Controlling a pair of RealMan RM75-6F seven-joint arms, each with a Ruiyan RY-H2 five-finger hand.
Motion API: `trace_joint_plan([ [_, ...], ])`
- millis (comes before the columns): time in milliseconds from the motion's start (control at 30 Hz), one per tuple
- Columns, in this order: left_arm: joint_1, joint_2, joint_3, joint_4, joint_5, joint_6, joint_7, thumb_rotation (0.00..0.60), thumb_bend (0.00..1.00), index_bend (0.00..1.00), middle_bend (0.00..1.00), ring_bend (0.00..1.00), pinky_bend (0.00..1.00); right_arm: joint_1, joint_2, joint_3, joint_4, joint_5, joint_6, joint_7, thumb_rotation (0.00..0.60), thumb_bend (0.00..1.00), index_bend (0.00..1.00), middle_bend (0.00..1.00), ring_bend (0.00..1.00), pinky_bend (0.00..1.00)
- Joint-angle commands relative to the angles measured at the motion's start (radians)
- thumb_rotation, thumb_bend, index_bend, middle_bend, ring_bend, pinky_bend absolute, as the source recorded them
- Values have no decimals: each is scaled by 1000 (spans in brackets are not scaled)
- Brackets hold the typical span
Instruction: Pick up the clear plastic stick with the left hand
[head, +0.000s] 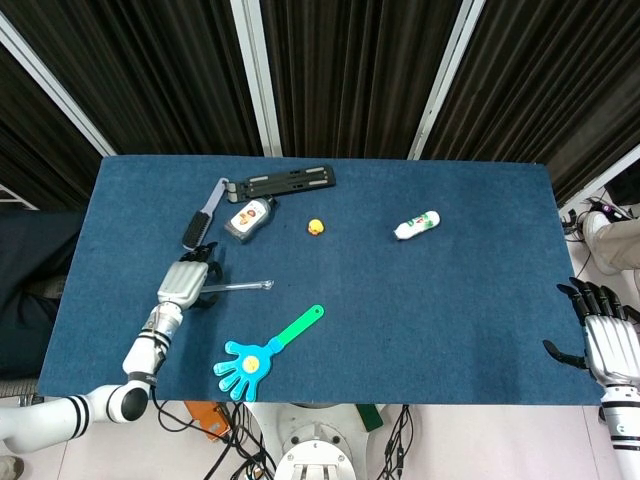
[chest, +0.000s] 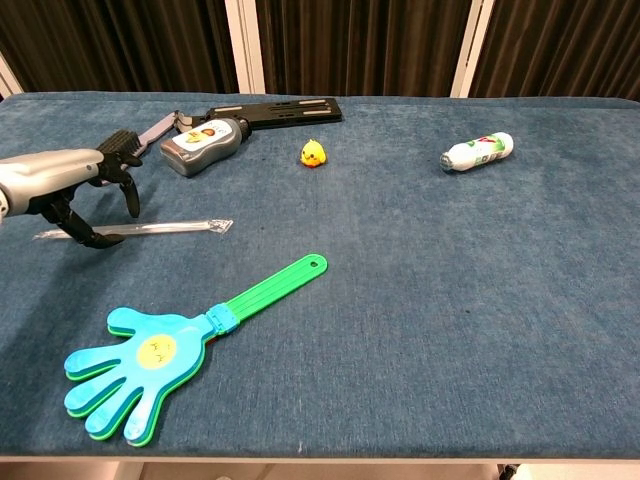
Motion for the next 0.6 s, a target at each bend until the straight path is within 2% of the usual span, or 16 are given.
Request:
trace_joint_plan([
  [33, -4, -6, -1, 8, -3, -5, -5, 600, 279, 441, 0, 0, 157, 0, 0, 0, 0, 0, 0, -1, 600, 304, 206, 137, 113, 68],
  [400, -13, -19, 0, 21, -6, -11, -14, 600, 301, 477, 0, 0, 157, 1, -1, 0, 0, 1, 0, -5, 600, 304, 206, 137, 113, 68],
  [600, -22, -28, 1, 32, -24, -23, -3, 600, 362, 493, 0, 0, 157, 0, -4, 3, -1, 10, 1, -14, 600, 306, 206, 137, 113, 67],
])
